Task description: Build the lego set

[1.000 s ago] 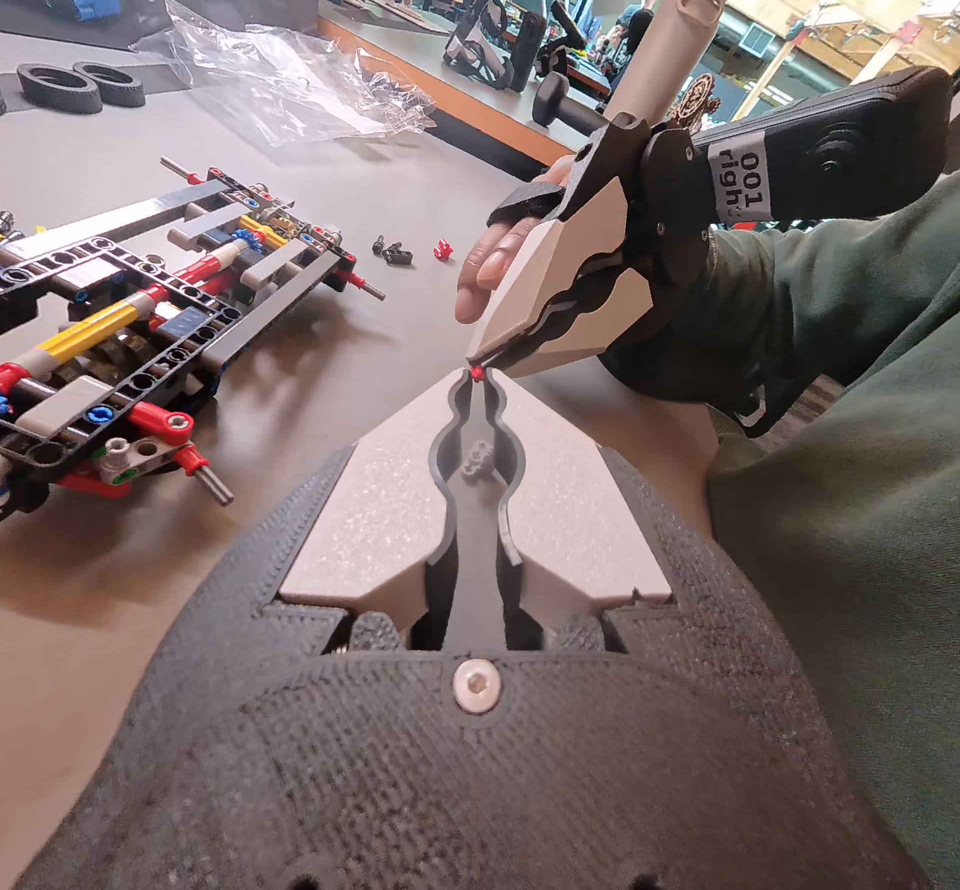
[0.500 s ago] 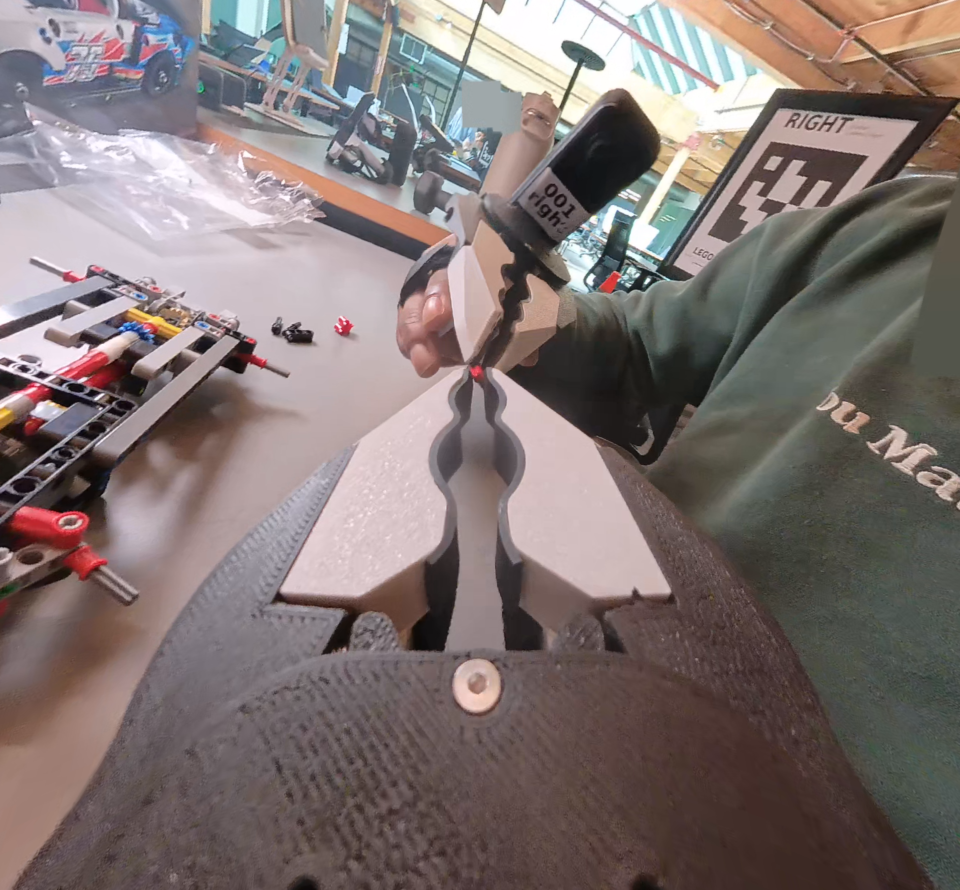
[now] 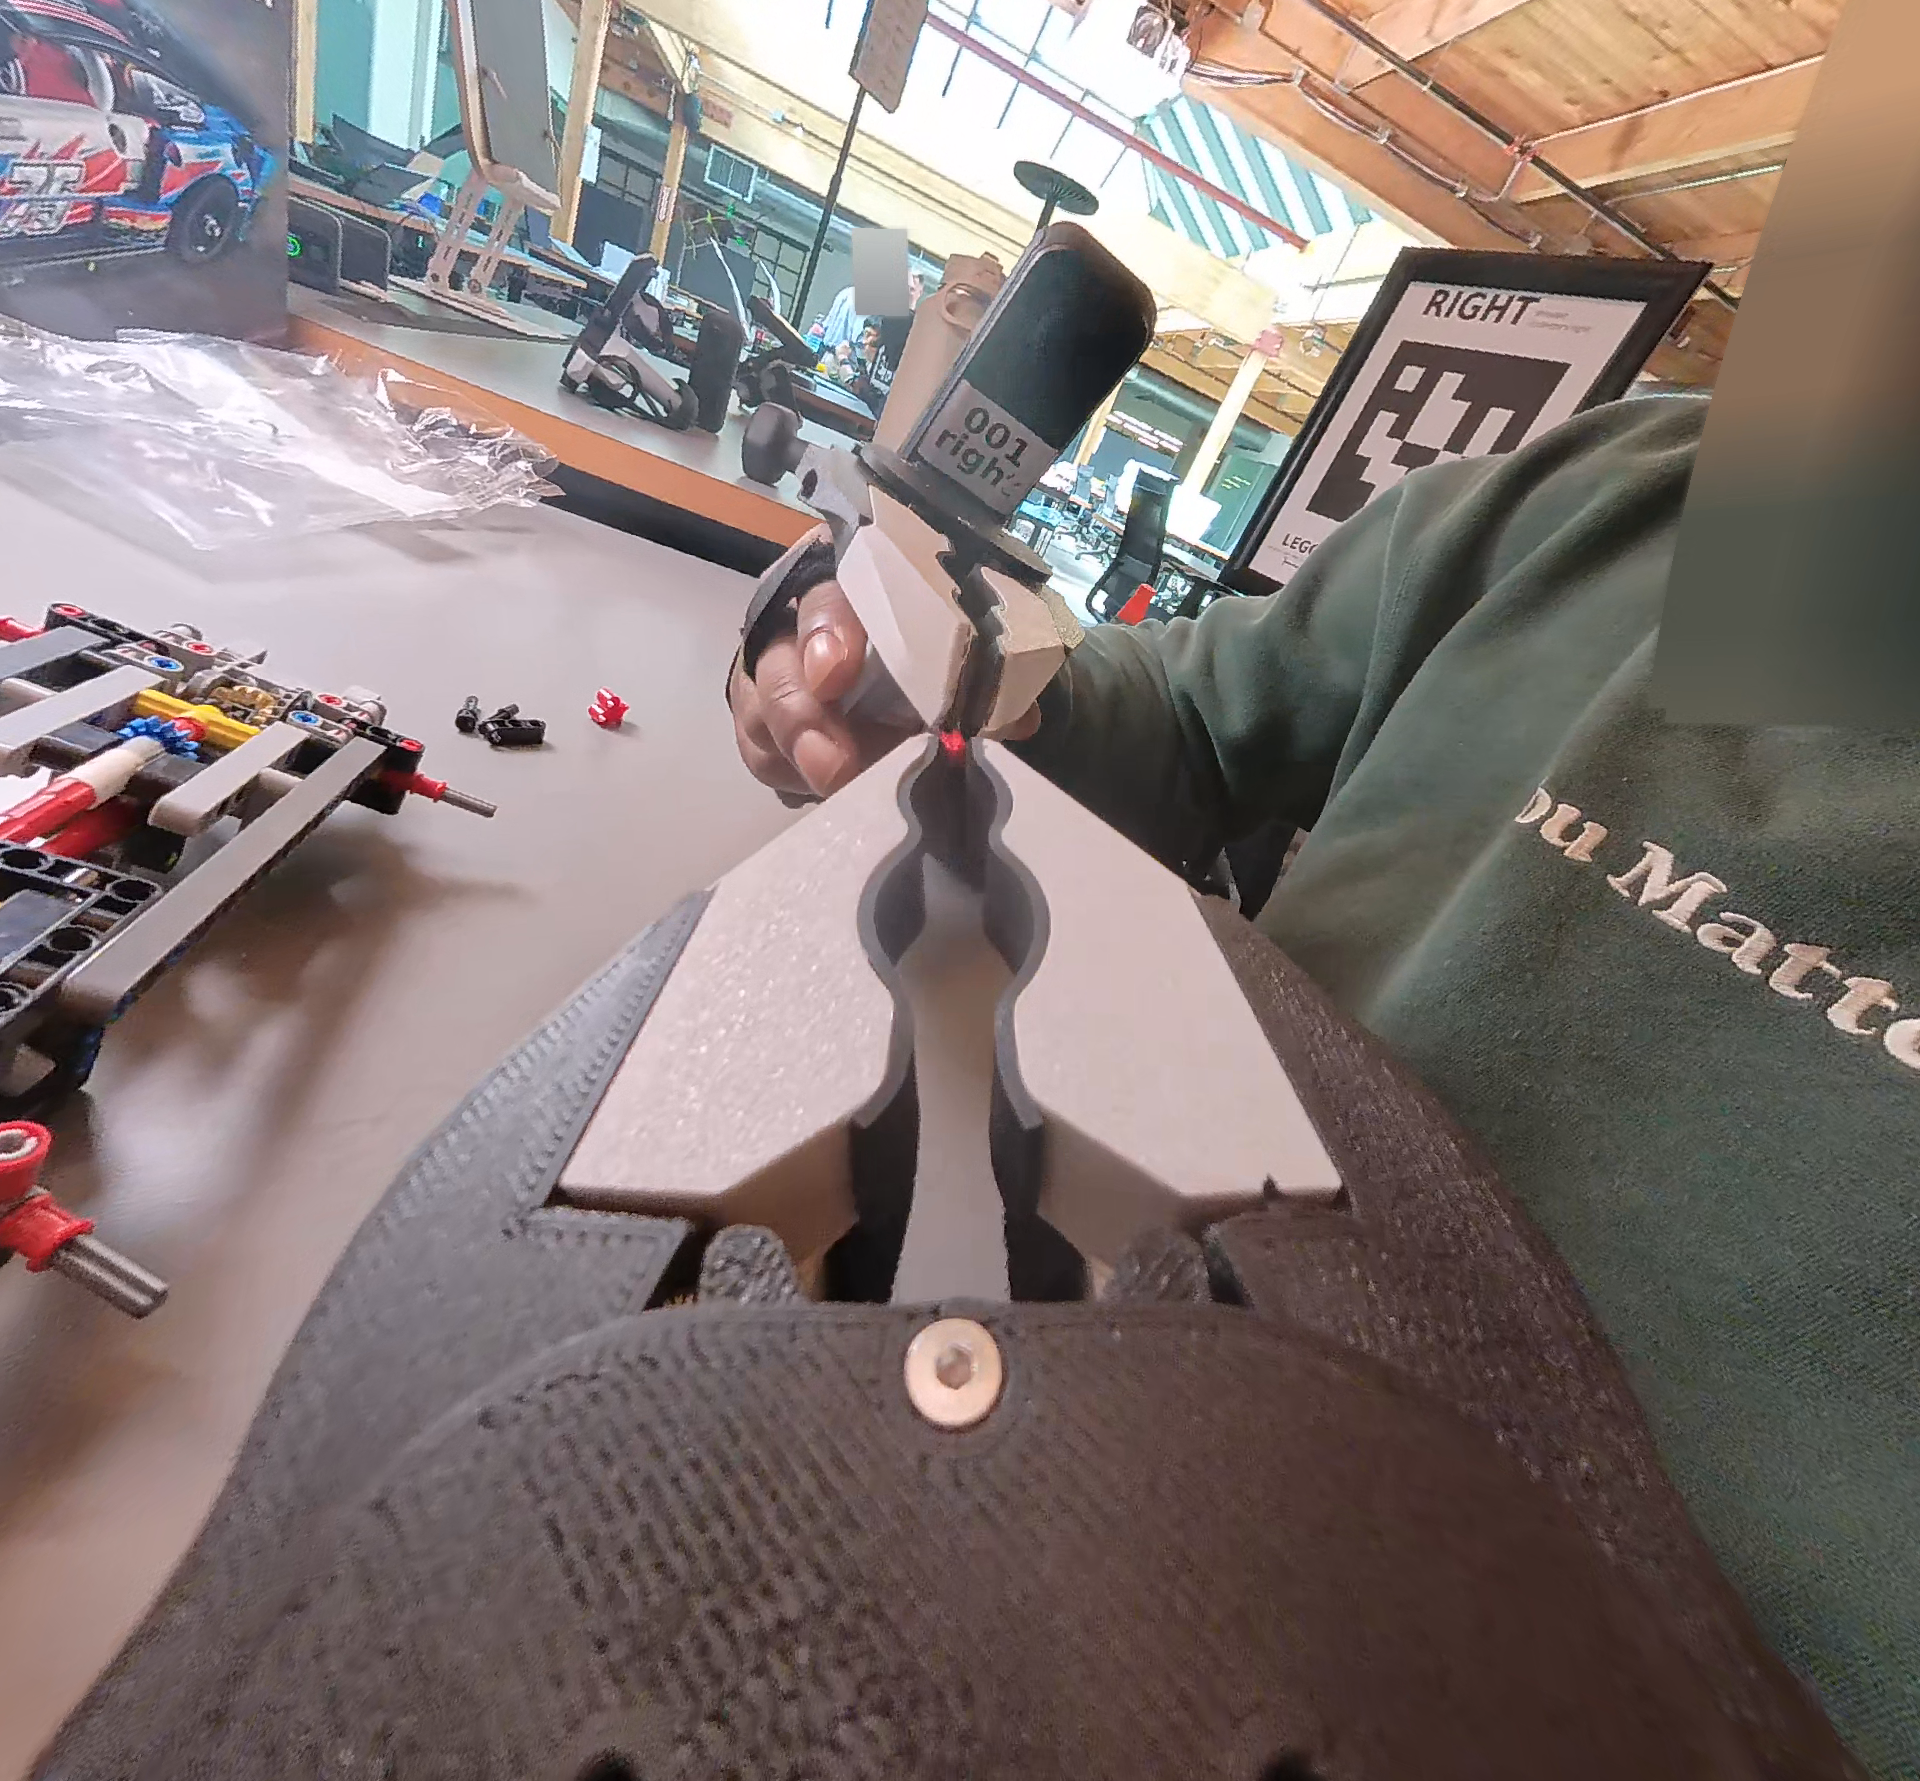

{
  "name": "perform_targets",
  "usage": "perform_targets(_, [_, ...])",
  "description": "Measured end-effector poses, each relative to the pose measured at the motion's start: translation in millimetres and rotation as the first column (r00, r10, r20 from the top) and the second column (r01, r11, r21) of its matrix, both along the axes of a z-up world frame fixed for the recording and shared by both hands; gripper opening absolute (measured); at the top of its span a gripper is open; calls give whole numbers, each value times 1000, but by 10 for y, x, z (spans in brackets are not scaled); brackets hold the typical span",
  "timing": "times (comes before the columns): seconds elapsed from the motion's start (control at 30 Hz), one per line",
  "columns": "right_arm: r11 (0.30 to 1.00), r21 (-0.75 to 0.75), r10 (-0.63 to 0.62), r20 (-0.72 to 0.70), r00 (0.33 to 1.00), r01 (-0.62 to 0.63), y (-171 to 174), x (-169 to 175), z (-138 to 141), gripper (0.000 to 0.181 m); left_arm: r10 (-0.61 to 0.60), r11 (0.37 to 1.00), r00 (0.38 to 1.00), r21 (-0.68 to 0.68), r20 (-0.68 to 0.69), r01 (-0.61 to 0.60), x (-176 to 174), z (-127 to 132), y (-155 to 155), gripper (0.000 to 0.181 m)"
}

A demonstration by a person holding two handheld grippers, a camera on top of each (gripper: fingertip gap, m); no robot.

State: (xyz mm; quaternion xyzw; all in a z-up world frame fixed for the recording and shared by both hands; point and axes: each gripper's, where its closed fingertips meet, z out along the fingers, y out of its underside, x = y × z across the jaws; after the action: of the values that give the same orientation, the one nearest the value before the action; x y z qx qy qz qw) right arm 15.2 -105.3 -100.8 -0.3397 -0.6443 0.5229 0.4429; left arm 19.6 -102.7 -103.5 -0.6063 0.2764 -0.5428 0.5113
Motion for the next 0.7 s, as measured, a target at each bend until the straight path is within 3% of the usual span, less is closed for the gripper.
perform_targets(0.7, [1000, 19, -15, -12, 1000, 16, -2, -6, 30, 2, -10, 1000, 999, 11, 34, 9, -14, 58, -26, 2])
